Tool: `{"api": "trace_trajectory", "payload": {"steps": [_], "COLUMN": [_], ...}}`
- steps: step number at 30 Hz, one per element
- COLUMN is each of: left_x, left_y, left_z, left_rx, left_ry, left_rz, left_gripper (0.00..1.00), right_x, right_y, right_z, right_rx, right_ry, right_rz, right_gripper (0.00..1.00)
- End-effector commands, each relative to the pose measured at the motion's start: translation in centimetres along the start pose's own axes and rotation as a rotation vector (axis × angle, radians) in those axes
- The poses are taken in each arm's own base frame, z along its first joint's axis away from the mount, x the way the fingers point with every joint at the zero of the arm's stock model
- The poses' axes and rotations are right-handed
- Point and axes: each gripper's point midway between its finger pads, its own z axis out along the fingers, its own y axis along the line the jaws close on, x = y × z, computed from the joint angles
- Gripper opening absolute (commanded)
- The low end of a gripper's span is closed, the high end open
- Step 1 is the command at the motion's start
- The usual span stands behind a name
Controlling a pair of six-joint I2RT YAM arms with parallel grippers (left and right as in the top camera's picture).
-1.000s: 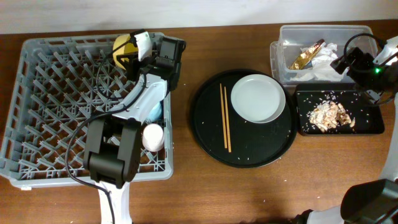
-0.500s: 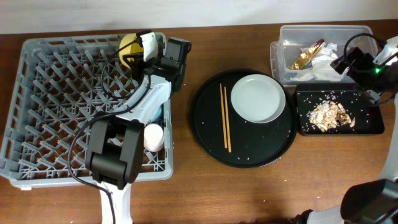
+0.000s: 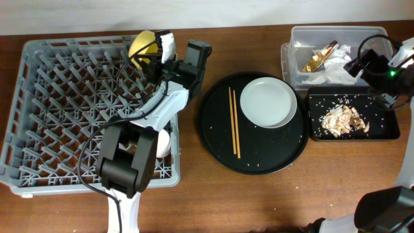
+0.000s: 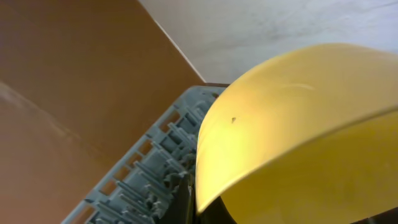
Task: Sort waste into correct bins and load items into the dishwasher rack
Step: 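Place the yellow bowl upside down at the rack's back with the left gripper, then grasp the white plate edge with the left gripper and lift it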
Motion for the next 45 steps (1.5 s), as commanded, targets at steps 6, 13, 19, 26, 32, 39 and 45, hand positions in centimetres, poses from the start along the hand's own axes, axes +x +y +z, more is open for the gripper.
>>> {"api": "trace_trajectory", "payload": {"steps": [6, 13, 19, 26, 32, 39, 45], "left_x": [1.8, 2.0, 2.8, -1.0, 2.8, 5.5, 6.1], "left_y": [-1.4, -2.8, -5.7, -7.0, -5.8, -8.2, -15.7], "left_z": [1.4, 0.8, -3.6, -9.9, -23.0, -30.3, -31.4], "left_rx": [0.011, 0.088, 0.247, 0.697, 1.484, 1.688, 1.688], "left_ry": [0.024, 0.026, 0.003, 0.007, 0.363, 0.532, 0.627], "left_rz": [0.058, 0.069, 0.183, 0.114, 0.160, 0.153, 0.331], "left_gripper": [0.00, 0.01, 0.57, 0.76, 0.78, 0.69, 0.61], "right_x": [-0.3, -0.3, -0.3, -0.3, -0.3, -0.3, -0.3], "right_y": [0.3, 0.3, 0.3, 0.3, 0.3, 0.3, 0.3], "right_z": [-0.6, -0.6, -0.6, -0.6, -0.6, -0.6, -0.6], "right_rx": [0.002, 0.002, 0.002, 0.002, 0.002, 0.002, 0.002], "right_ry": [-0.020, -0.020, -0.020, -0.020, -0.020, -0.020, -0.020], "right_rz": [-0.021, -0.021, -0.021, -0.021, -0.021, -0.021, -0.021], "right_gripper": [0.98, 0.98, 0.98, 0.98, 0.99, 0.98, 0.99]}}
